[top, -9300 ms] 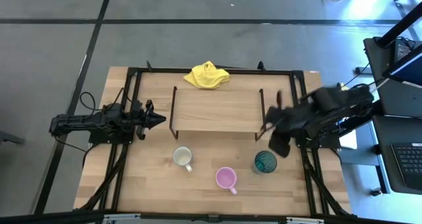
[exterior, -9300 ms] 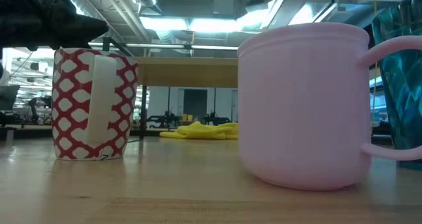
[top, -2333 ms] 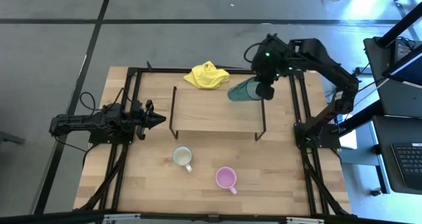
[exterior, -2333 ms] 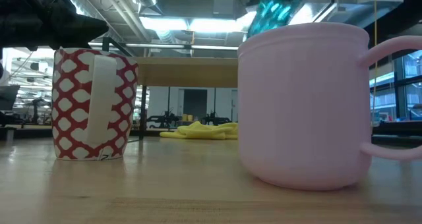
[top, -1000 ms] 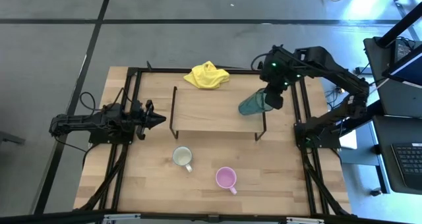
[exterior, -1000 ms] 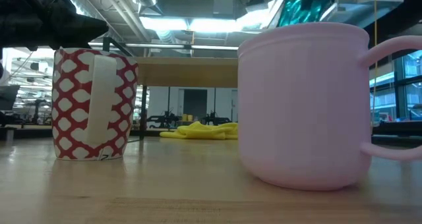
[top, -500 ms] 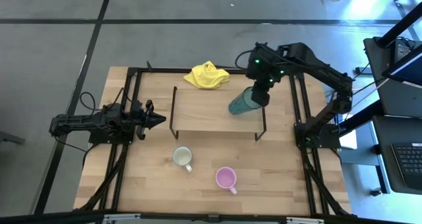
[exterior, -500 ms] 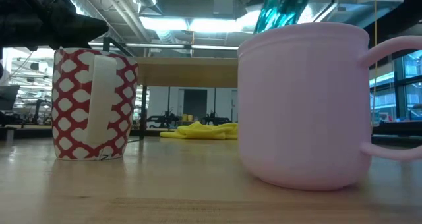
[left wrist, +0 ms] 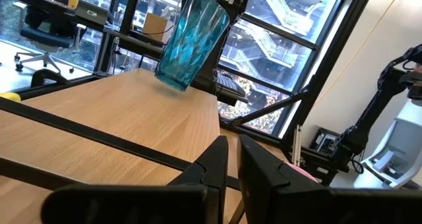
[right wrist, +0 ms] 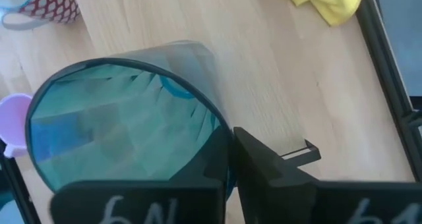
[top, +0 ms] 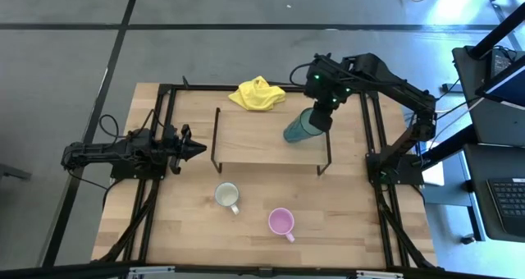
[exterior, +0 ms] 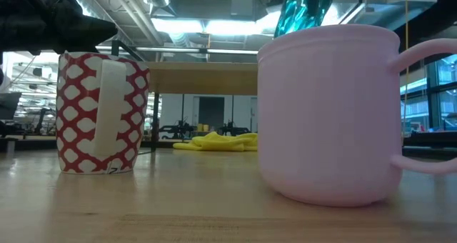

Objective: Stack small to large cups/mugs on shelf
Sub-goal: Put the blue glass on the shelf

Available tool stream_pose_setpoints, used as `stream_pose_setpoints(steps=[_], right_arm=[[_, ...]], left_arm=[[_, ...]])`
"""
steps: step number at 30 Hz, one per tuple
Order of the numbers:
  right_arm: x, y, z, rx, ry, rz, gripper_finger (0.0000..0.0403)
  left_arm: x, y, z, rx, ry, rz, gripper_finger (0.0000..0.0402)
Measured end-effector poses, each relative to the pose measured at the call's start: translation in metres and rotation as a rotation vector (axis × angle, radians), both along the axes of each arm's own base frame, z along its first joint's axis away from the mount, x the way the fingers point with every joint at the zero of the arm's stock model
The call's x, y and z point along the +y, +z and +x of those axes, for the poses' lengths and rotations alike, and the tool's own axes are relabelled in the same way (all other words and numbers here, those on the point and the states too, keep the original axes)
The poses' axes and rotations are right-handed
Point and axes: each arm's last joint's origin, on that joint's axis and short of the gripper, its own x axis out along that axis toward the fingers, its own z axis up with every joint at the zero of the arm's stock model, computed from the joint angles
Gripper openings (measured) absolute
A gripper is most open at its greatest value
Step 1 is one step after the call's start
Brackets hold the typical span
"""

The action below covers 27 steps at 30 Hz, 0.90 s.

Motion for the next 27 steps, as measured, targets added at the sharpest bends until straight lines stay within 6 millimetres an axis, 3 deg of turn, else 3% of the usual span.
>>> stream_pose_setpoints(steps=[10,27], right_arm=[[0.004,0.006,-0.012,-0.029,-0.106,0.041,0.0019],[0.006,-0.010,-0.016,0.031,-0.156,0.071,0.0020]], left_arm=[[0.000,0.000,0.000,0.001,0.000,0.000,0.0027],[0.000,0.000,0.000,0.000,0.000,0.000,0.0027]])
